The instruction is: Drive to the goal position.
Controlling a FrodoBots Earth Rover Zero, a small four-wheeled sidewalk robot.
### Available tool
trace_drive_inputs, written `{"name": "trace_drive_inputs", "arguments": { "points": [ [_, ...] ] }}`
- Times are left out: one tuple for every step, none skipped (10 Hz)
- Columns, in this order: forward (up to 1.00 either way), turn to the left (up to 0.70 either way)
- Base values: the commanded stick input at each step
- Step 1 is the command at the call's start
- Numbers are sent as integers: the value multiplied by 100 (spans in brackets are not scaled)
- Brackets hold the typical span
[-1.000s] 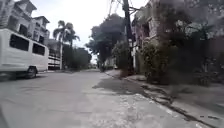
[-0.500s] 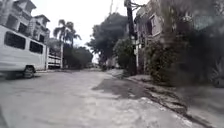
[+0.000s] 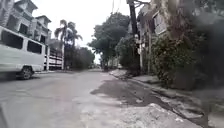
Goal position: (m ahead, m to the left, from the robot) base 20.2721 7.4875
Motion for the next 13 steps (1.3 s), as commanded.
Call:
{"name": "trace_drive_inputs", "arguments": {
  "points": [
    [70,-2],
    [70,-2],
    [70,-2],
    [70,-2],
    [70,-2],
    [70,-2],
    [70,-2],
    [70,-2],
    [70,-3],
    [70,-1],
    [70,0],
    [70,0],
    [70,0]
  ]
}}
